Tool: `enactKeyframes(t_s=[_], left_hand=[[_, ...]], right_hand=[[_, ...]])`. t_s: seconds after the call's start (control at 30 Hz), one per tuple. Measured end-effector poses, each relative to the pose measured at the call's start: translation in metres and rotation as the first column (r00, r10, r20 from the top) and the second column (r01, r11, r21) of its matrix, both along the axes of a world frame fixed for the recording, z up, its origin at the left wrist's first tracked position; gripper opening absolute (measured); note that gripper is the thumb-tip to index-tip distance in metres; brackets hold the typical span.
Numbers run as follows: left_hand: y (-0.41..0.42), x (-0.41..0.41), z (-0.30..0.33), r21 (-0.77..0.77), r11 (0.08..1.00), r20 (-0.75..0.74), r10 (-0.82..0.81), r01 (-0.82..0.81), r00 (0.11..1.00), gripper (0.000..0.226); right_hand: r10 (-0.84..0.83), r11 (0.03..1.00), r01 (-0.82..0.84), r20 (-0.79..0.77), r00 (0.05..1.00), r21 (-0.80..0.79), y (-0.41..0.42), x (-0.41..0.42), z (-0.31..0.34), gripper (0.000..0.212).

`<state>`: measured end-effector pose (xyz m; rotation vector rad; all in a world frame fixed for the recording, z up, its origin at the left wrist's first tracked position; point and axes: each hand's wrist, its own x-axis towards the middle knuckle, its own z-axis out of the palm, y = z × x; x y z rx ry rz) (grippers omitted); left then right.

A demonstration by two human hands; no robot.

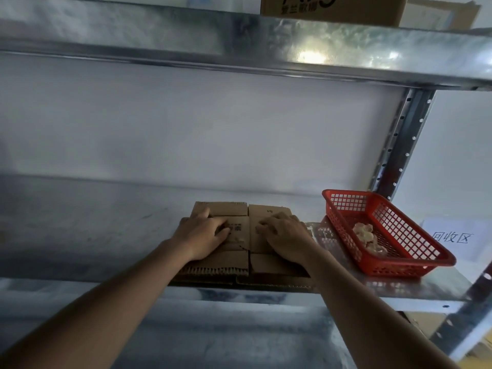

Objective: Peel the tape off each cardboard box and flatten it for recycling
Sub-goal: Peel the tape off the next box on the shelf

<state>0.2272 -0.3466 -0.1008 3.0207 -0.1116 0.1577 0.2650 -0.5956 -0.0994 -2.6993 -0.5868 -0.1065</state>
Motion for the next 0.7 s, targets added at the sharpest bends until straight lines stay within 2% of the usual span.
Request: enactKeyframes(t_s=[0.07,0.13,0.23,0.37,0.5,0.7], left_hand=[[0.012,-0.008,-0.002,-0.018,0.999,-0.111,-0.042,0.041,0.993,0.076],[0.021,-0.019,-0.006,-0.053,0.996,-0.212,-0.082,0.072,0.974,0.094],[0.022,-0.028,-0.013,-0.061,0.995,-0.216,-0.087,0.075,0.972,0.102],[0.016,-0.032,-0.014,-0.021,1.0,-0.171,-0.003,0.0,0.985,0.113],[0.014,-0.041,-0.017,-0.097,0.98,-0.201,0.149,-0.171,0.968,0.121],[0.007,-0.045,-0.01,-0.135,0.965,-0.183,0.197,-0.223,0.963,0.113]], right_hand=[[0.065,0.992,-0.072,-0.07,0.995,-0.099,-0.01,-0.002,-0.003,0.078],[0.095,0.973,-0.111,-0.09,0.991,-0.201,-0.017,-0.007,-0.015,0.091],[0.101,0.964,-0.109,-0.048,0.994,-0.241,-0.017,-0.012,-0.024,0.093],[0.033,0.969,-0.044,-0.047,0.998,-0.242,-0.017,-0.02,-0.019,0.091],[-0.199,0.967,0.189,-0.044,0.979,-0.172,-0.017,-0.026,-0.023,0.077],[-0.184,0.981,0.185,-0.021,0.983,0.052,-0.02,-0.032,-0.014,0.075]])
